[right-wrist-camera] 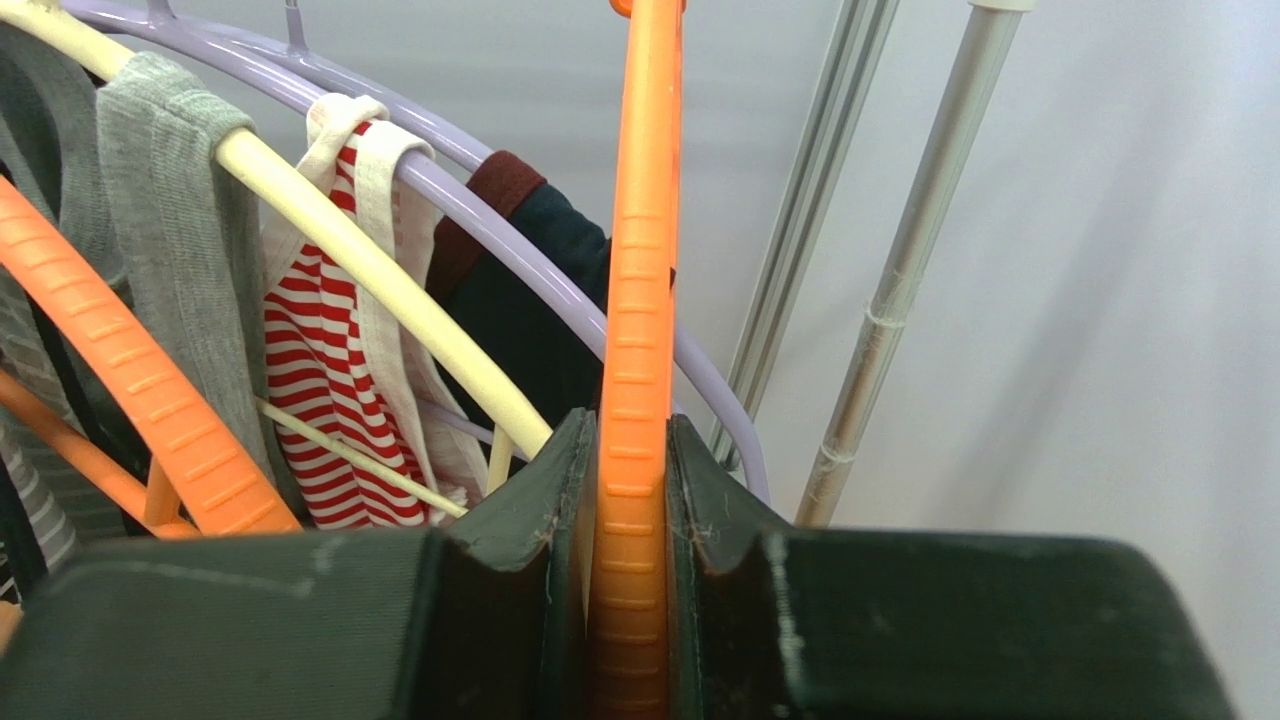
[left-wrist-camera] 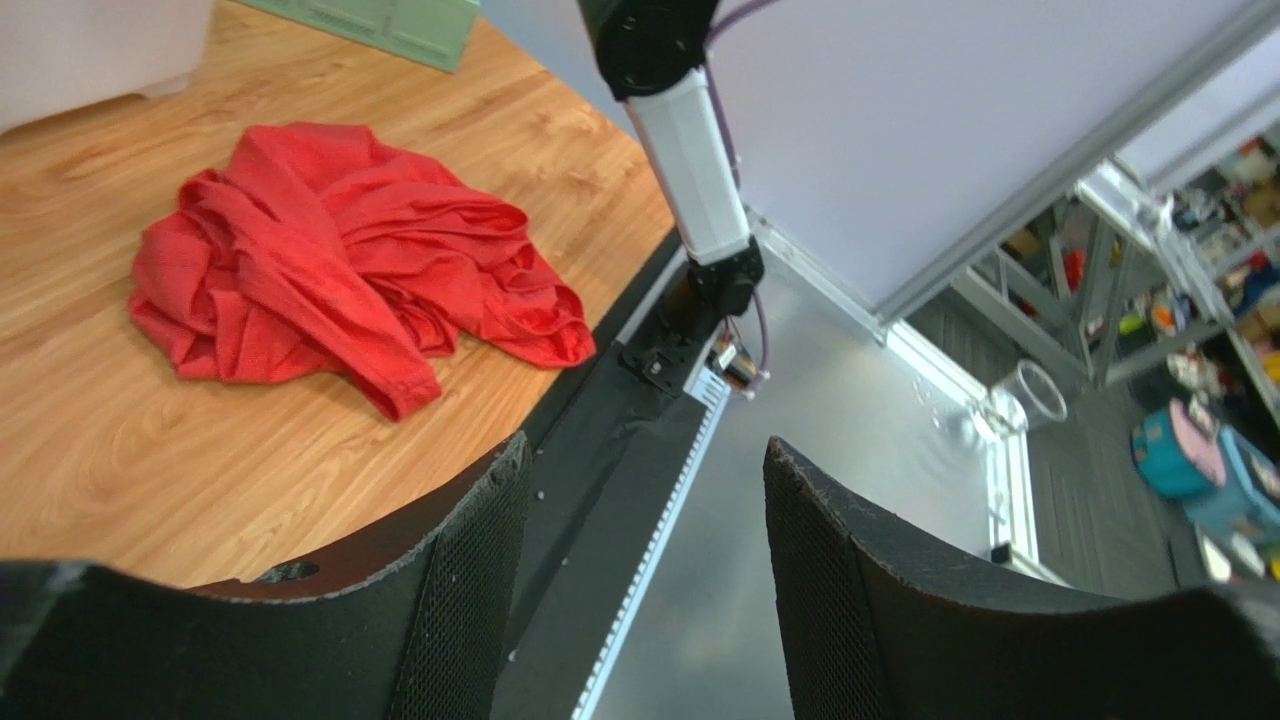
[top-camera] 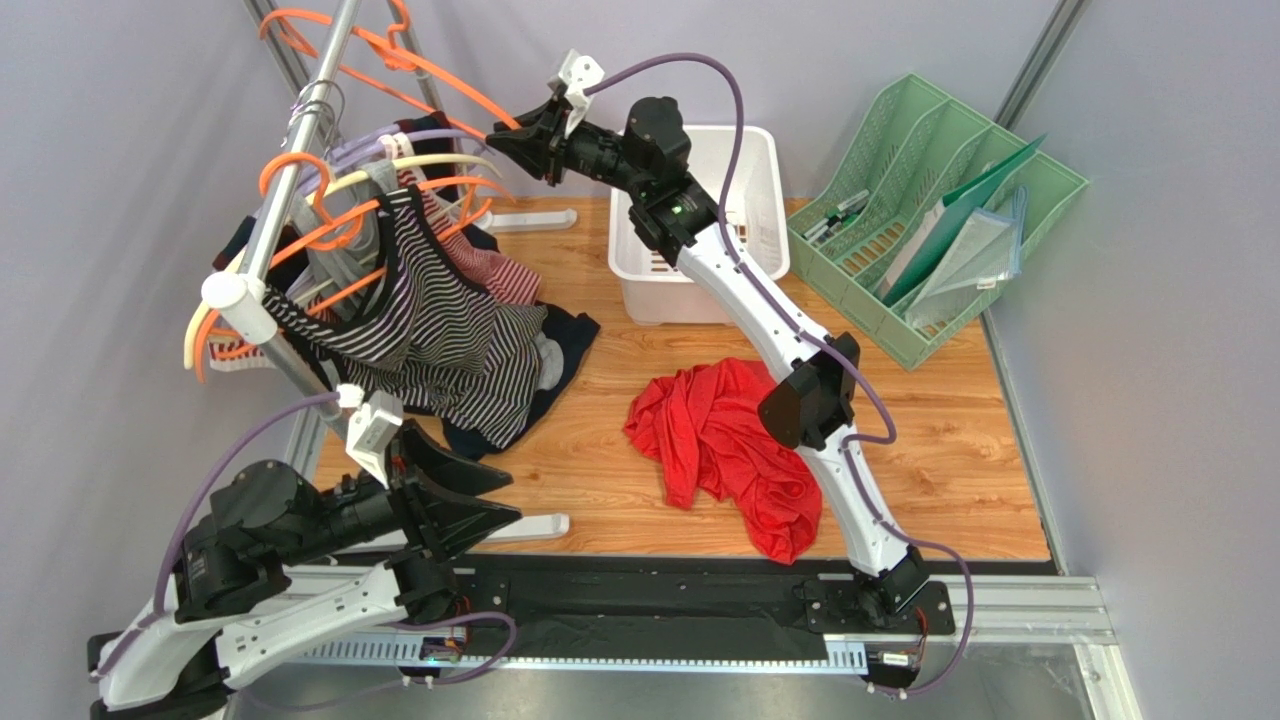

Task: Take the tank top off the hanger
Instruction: Place the hanger at the clothesline.

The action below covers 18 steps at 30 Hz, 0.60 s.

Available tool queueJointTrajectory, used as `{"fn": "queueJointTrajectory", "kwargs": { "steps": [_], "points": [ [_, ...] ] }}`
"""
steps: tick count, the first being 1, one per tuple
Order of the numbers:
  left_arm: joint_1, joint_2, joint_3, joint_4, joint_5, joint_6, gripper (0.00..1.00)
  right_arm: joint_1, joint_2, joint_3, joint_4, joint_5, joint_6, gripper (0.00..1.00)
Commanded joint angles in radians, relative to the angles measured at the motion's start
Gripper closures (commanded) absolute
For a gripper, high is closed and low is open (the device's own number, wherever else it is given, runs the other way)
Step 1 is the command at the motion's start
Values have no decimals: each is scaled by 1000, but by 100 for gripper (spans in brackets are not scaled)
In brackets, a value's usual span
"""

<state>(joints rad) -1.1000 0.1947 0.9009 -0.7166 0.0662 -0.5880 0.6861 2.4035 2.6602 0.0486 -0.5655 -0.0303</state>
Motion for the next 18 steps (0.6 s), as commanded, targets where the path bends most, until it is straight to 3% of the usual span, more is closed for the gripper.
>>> {"fn": "queueJointTrajectory", "kwargs": {
  "steps": [1, 8, 11, 14, 18],
  "points": [
    [-3, 175, 131, 152, 156, 94, 37, -19, -78, -40, 16, 18, 13, 100],
    [-3, 494, 447, 172, 158, 207, 40, -111, -168, -127, 13, -151, 124, 100],
    [-3, 615, 558, 203, 34, 226, 38, -123, -225, -169, -35, -180, 84, 100],
    [-3, 699, 647, 235, -225, 221, 34, -135, -288, -253, -14, -188, 89, 100],
    [-3, 821, 768, 270, -426, 267, 33, -158, -313, -276, -33, -204, 104, 100]
  ]
}}
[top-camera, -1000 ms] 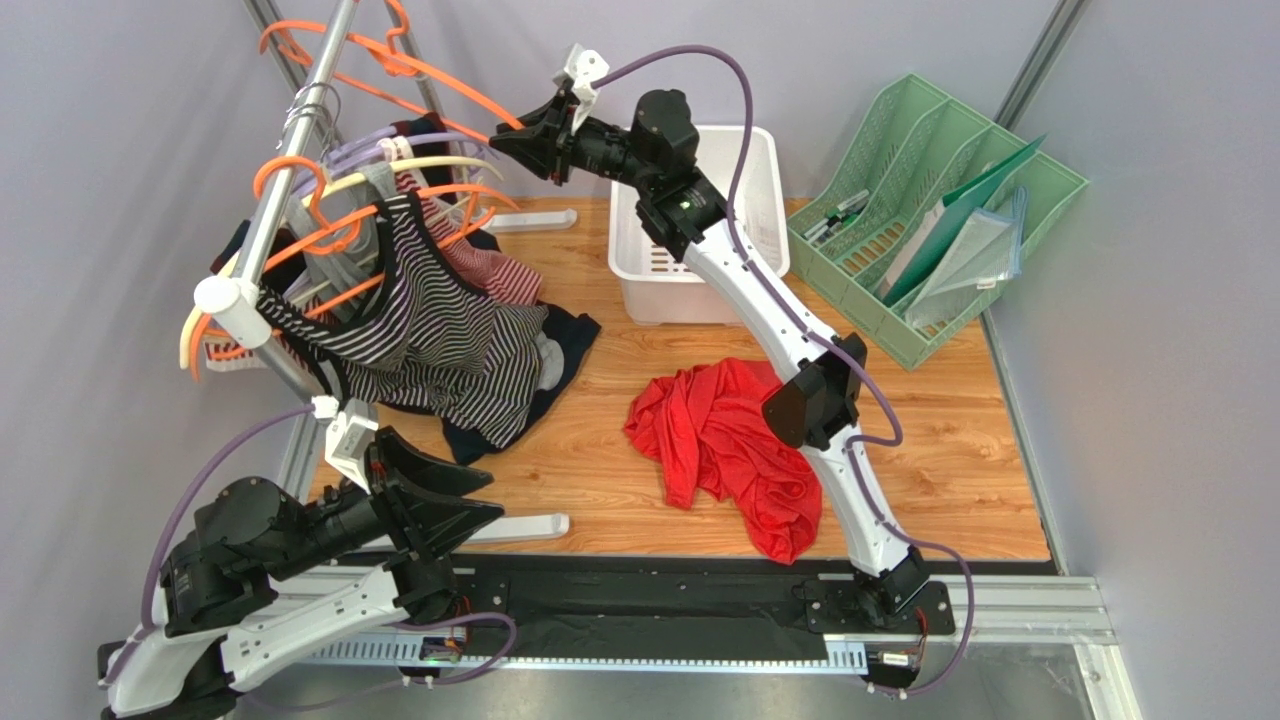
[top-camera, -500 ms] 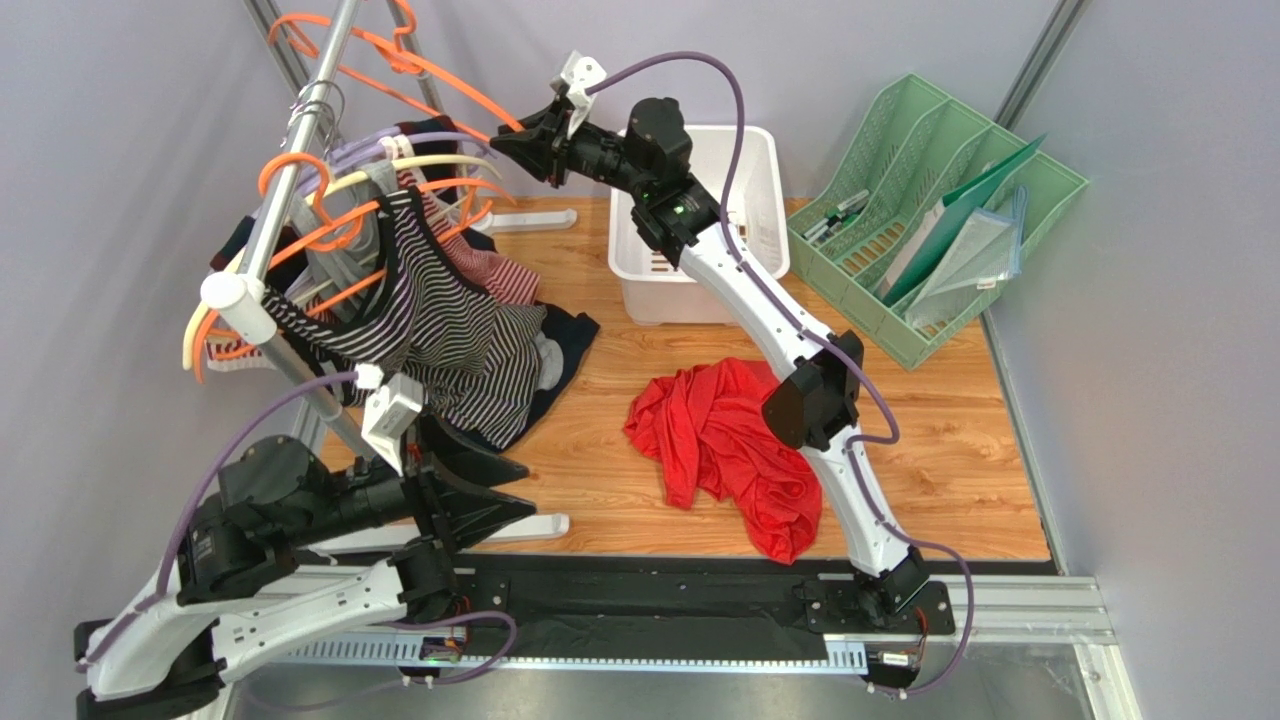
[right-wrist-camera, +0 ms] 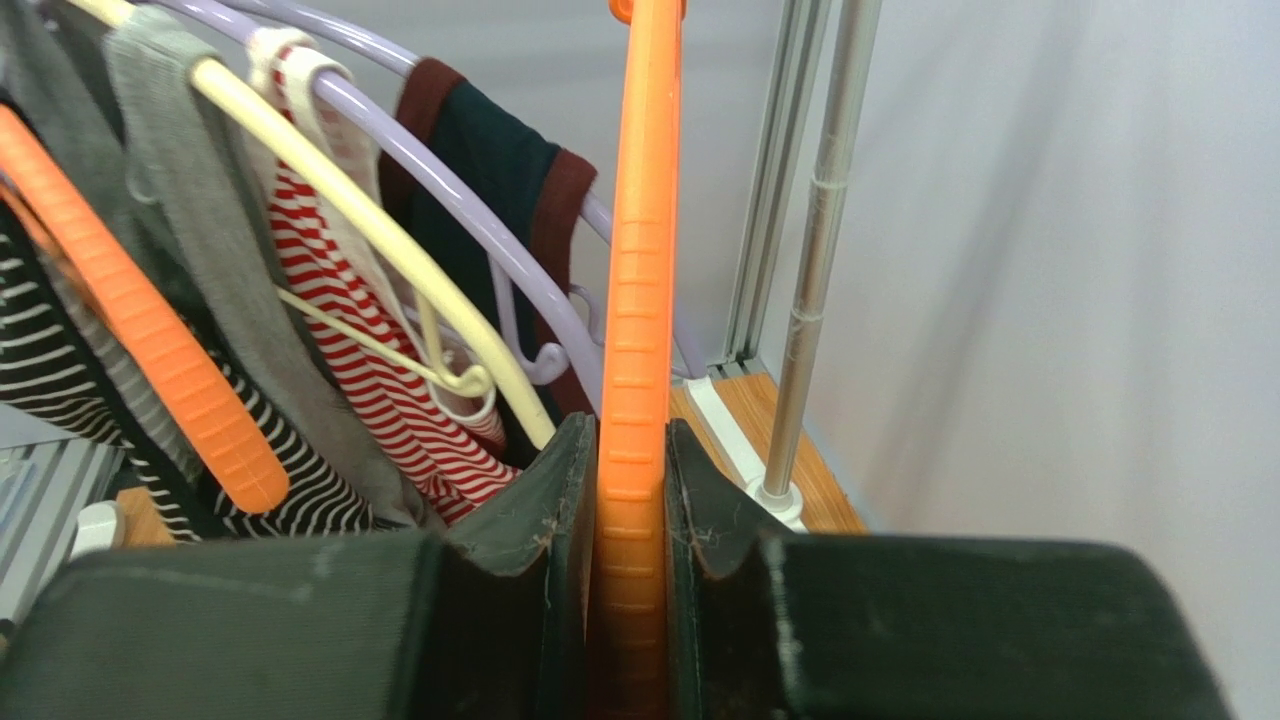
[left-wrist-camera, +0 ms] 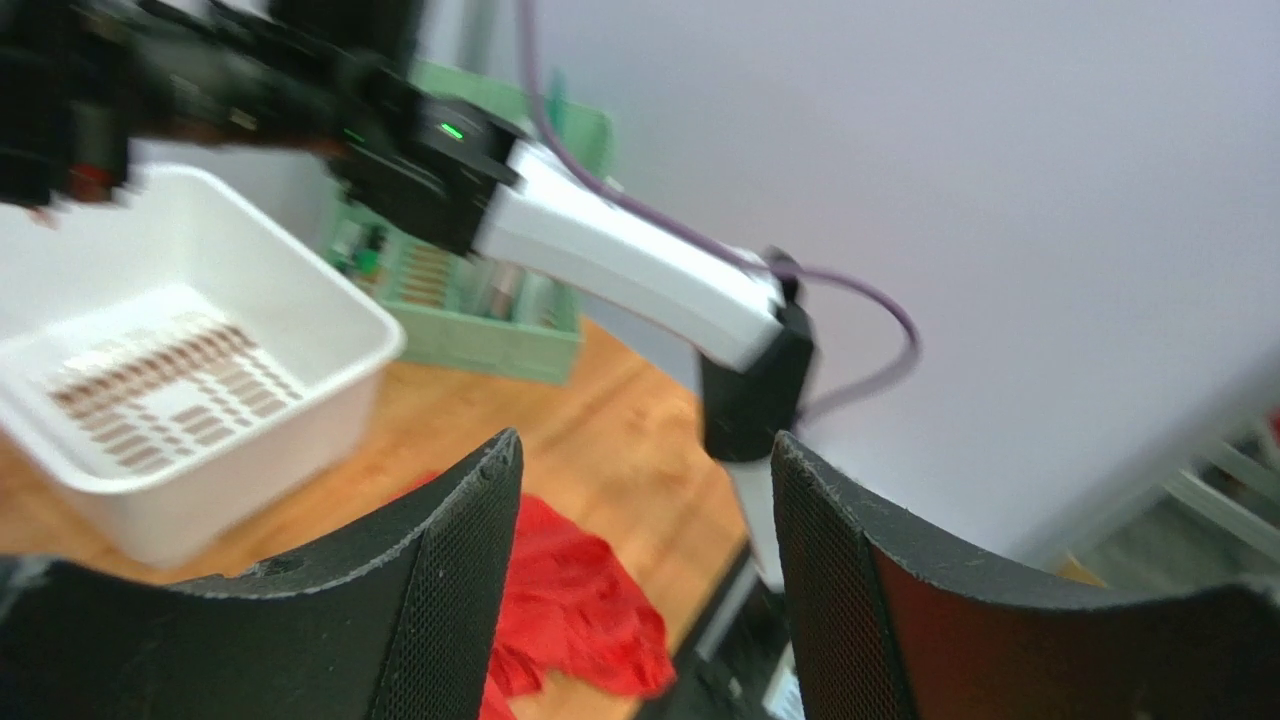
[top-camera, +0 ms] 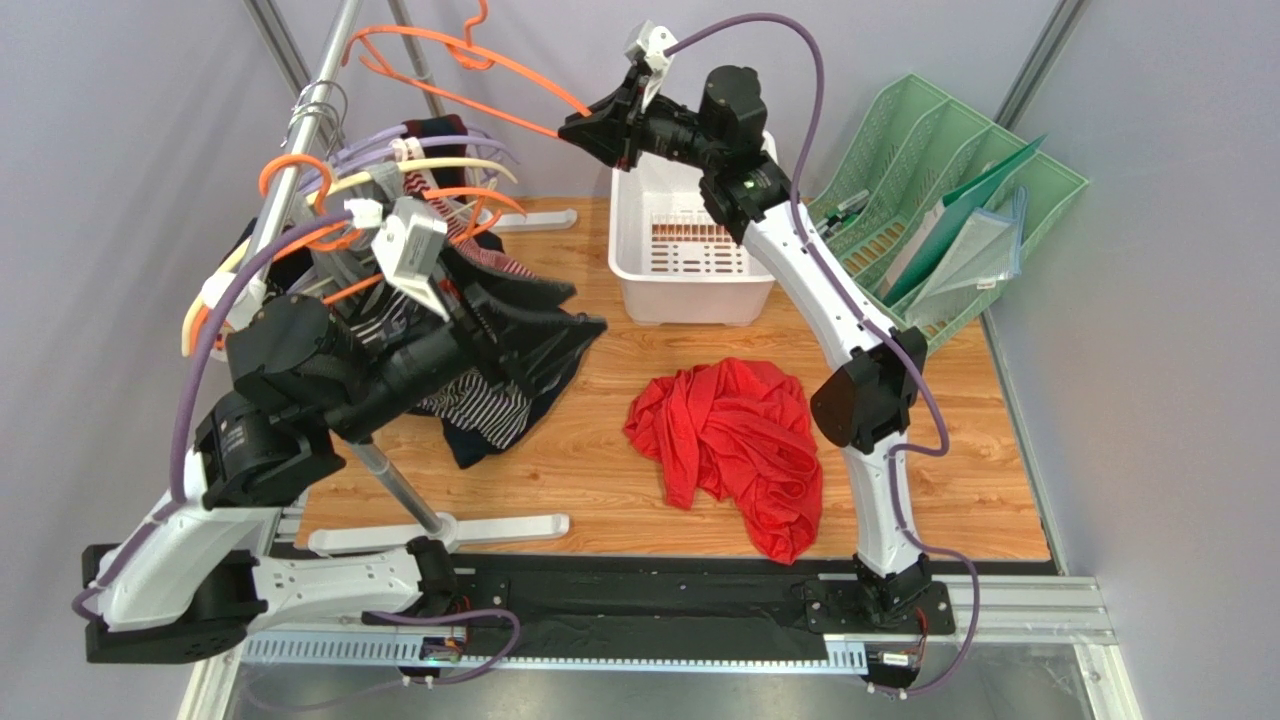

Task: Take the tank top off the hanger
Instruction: Place the hanger at the clothesline.

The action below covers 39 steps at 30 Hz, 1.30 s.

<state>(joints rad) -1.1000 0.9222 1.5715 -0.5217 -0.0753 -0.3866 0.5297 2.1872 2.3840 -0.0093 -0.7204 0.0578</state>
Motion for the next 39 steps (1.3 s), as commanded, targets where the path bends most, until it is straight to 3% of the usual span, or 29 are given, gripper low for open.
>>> {"fn": "queueJointTrajectory", "kwargs": {
  "steps": [1, 2, 5, 9, 12, 16, 23, 30, 39],
  "points": [
    [-3, 116, 140, 81, -340, 69, 33, -13, -99, 1, 20, -57, 23, 100],
    [-1, 172, 166, 81, -444, 72, 33, -20, -102, 0, 20, -63, 31, 100],
    [35, 286, 283, 51, -562, 48, 34, -49, -127, -28, 46, -109, 86, 100],
    [141, 406, 445, -24, -566, -70, 39, -65, -174, -100, 22, -163, 85, 100],
    [256, 489, 537, -121, -486, -249, 41, -77, -250, -232, 74, -180, 109, 100],
    [373, 532, 539, -138, -388, -469, 42, -77, -320, -331, 130, -185, 148, 100],
    [437, 526, 449, -28, -338, -652, 44, -79, -345, -367, 173, -205, 221, 100],
    [466, 593, 527, -27, -282, -676, 48, -83, -397, -439, 180, -160, 238, 100],
    [523, 606, 505, -17, -155, -709, 53, -83, -457, -474, 39, -181, 105, 100]
  ]
}}
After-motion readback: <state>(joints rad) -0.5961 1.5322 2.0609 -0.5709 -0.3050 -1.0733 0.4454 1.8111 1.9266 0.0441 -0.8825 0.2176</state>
